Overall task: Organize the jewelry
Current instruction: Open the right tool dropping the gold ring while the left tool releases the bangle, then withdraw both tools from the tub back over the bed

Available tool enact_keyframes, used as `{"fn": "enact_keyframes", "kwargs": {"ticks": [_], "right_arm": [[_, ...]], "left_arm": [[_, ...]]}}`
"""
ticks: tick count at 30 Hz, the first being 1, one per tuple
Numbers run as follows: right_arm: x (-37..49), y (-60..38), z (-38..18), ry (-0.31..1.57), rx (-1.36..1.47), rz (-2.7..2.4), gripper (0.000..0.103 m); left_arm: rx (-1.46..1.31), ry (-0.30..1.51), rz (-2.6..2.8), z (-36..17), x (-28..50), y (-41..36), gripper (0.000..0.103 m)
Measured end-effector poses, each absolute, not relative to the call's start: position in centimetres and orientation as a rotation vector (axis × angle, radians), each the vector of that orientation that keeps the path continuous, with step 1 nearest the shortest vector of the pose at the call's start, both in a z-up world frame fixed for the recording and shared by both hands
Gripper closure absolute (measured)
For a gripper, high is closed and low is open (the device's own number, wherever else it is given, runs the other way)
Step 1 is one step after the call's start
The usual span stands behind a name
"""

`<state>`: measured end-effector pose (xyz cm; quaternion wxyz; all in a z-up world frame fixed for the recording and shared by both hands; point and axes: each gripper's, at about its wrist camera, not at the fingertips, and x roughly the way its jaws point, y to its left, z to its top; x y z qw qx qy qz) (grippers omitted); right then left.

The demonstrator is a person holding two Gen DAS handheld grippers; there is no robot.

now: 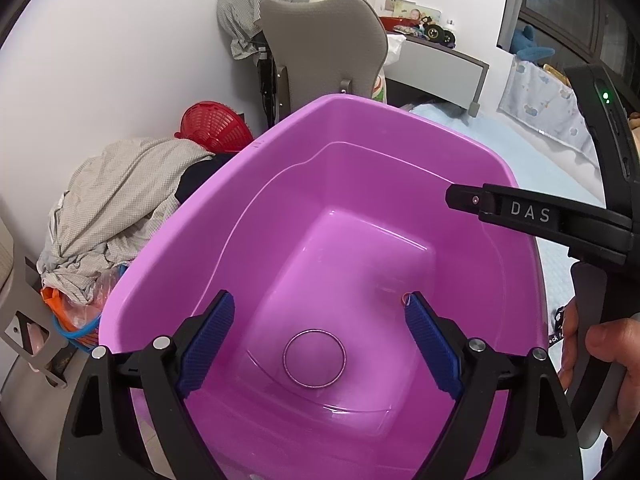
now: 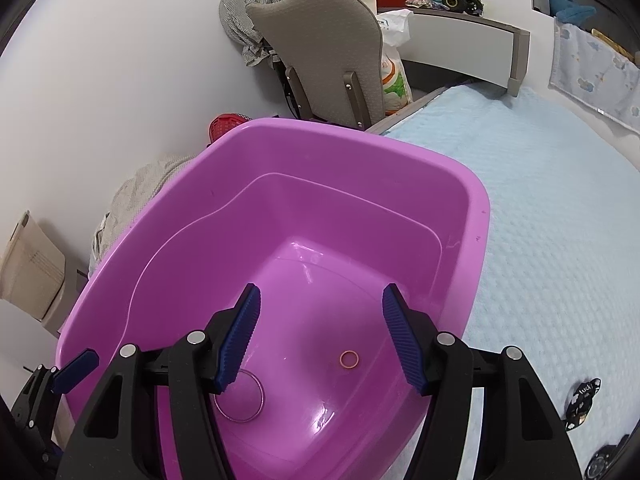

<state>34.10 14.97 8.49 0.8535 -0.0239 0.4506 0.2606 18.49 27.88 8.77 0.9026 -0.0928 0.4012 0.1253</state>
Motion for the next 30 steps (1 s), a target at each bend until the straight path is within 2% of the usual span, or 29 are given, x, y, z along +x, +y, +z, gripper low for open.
{"fn": "enact_keyframes", "kwargs": {"ticks": [21,30], "right_arm": [[29.6,10.9,12.0,0.906,0.001,0.550,0.042],[24.8,5.9,13.0,0.860,0.059,0.520,0.042]], "left_arm": [[-0.187,0.800,0.257,11.3,14.4,26.3,0.018],[-0.154,0.776,0.207,12.0,11.0,22.6,0.018]]}}
